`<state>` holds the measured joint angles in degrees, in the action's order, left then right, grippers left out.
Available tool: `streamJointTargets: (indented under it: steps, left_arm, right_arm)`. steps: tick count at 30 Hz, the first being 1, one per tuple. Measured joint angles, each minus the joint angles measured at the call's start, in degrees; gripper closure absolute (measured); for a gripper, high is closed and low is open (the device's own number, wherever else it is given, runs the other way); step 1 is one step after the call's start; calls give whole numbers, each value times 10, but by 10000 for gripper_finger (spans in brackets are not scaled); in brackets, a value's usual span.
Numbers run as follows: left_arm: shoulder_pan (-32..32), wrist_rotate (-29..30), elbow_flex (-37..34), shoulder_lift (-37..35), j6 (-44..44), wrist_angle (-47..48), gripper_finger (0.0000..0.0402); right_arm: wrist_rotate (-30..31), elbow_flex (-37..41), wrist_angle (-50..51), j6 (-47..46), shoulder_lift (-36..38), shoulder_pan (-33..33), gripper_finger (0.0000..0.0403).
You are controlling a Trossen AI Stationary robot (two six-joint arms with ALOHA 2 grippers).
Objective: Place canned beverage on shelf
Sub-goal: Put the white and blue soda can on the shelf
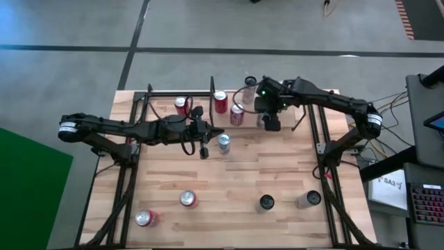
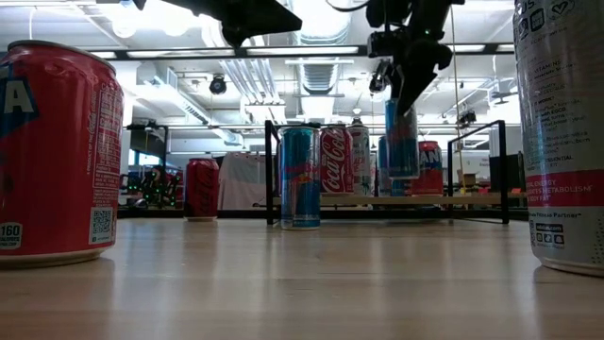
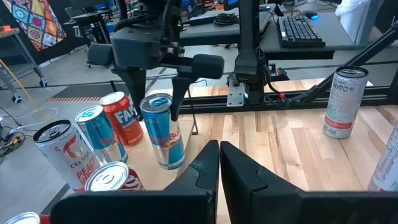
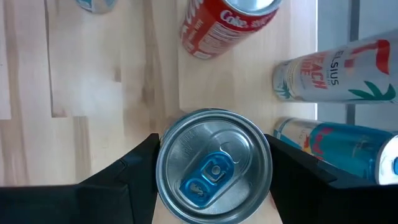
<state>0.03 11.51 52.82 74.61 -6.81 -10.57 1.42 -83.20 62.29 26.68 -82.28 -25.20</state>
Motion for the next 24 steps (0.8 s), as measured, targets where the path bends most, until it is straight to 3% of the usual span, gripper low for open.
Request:
streamJointTargets:
  steps: [10, 24]
  left_arm:
    - [0, 0, 0, 0, -2, 1, 402]
    - [0, 0, 0, 0, -2, 2, 402]
  right_arm:
    - [-31, 22, -31, 27, 0, -33, 174]
    - [-14, 62, -61, 48, 1, -42, 174]
